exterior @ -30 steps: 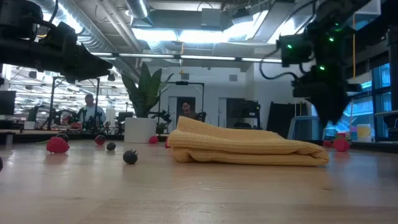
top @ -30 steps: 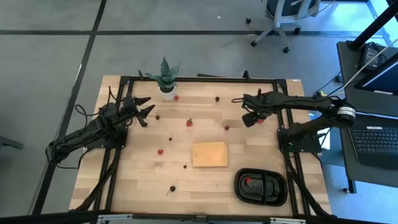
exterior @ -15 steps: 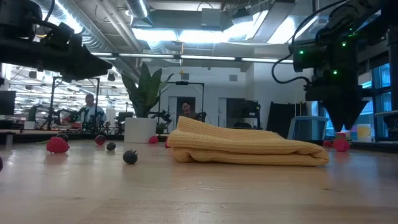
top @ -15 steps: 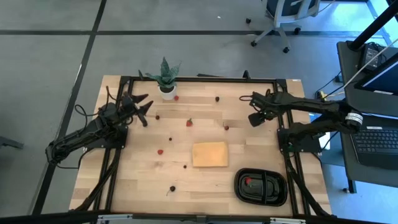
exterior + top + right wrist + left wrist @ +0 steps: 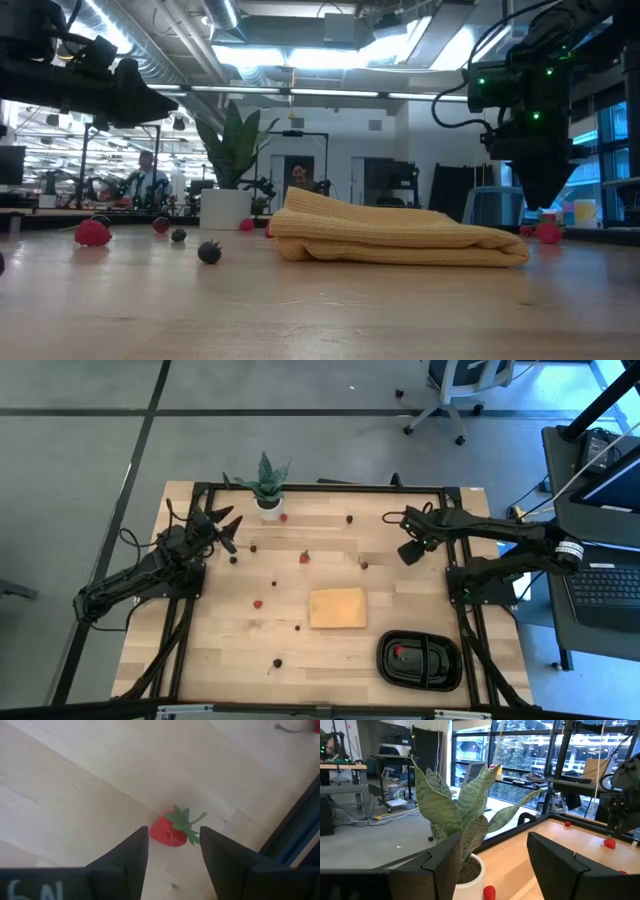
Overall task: Pick and placing Produce into tupperware
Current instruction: Put the right red strawberry into the black container, then put the top red cherry into the black container
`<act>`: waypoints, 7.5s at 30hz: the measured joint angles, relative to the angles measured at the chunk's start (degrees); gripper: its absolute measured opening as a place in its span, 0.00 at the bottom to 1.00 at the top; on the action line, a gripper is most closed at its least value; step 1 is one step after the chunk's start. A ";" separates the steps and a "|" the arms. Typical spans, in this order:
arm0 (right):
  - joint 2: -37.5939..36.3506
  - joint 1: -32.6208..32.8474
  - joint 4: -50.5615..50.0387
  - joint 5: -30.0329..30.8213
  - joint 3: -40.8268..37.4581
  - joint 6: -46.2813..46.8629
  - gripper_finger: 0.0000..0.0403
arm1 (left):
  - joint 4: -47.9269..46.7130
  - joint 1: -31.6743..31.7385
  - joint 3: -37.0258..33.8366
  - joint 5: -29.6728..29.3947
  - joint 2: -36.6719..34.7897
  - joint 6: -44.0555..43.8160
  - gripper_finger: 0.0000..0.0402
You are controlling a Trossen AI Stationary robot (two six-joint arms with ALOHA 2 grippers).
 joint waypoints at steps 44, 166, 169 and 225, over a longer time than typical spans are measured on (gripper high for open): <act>0.96 -0.07 16.94 0.02 -11.18 11.39 0.74 | -0.15 0.00 -0.01 0.00 -0.02 -0.04 0.54; 18.18 67.60 28.13 -13.51 9.35 32.77 0.29 | -0.18 -0.02 0.00 0.02 -0.02 -0.28 0.54; 18.18 67.60 28.17 -13.49 9.35 32.79 0.30 | -0.18 -0.01 -0.01 0.02 -0.02 -0.28 0.54; 8.09 62.59 22.35 -12.00 9.35 33.88 0.59 | -0.14 0.00 0.00 0.00 0.00 -0.02 0.54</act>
